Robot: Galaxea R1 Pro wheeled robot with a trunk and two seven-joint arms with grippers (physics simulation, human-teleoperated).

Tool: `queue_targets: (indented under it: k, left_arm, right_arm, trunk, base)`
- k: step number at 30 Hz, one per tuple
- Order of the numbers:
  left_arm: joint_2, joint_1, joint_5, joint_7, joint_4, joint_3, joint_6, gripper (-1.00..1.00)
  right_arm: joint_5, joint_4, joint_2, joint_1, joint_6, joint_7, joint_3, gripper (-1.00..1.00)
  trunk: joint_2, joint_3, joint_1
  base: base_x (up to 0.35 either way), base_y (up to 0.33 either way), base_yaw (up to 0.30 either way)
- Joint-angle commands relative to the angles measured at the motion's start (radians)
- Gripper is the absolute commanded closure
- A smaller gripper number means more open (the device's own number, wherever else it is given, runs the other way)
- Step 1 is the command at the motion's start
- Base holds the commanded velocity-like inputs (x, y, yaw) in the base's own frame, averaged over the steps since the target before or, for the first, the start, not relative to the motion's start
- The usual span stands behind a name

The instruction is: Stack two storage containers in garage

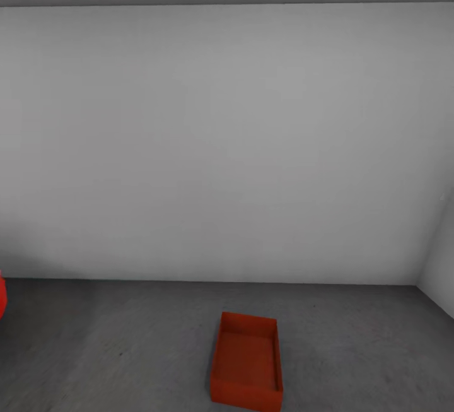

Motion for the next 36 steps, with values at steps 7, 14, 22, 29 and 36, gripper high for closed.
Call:
queue_targets:
  k: [7,14,22,29,36]
  left_arm:
    - [0.0,0.0,0.006,0.0,0.0,0.002,-0.004,-1.0]
    - [-0.027,0.0,0.008,-0.001,-0.002,0.009,-0.003,-1.0]
    - [-0.057,0.0,0.012,-0.001,0.01,0.004,-0.003,-1.0]
    - [-0.058,0.0,0.016,-0.001,0.016,0.003,-0.002,-1.0]
    - [-0.058,0.0,0.016,-0.001,0.016,0.003,-0.002,-1.0]
  right_arm:
    - [-0.008,0.003,0.001,-0.001,-0.006,-0.003,0.009,-1.0]
    - [-0.01,0.003,-0.002,-0.001,-0.005,-0.003,0.008,-1.0]
    - [-0.017,0.003,-0.001,-0.001,-0.007,-0.004,0.003,-1.0]
    - [-0.045,0.004,-0.002,-0.001,-0.012,-0.003,0.0,-1.0]
    - [-0.082,0.004,-0.002,-0.001,-0.012,0.0,0.0,-1.0]
  trunk:
    - [-0.001,0.0,0.0]
    - [-0.001,0.0,0.0]
    - [-0.001,0.0,0.0]
    - [-0.001,0.004,0.0]
    - [-0.001,0.01,0.0]
  base:
    - [0.0,0.0,0.0]
    - [0.0,0.0,0.0]
    - [0.0,0.0,-0.001]
    - [0.0,0.0,-0.122]
    - [0.0,0.0,-0.218]
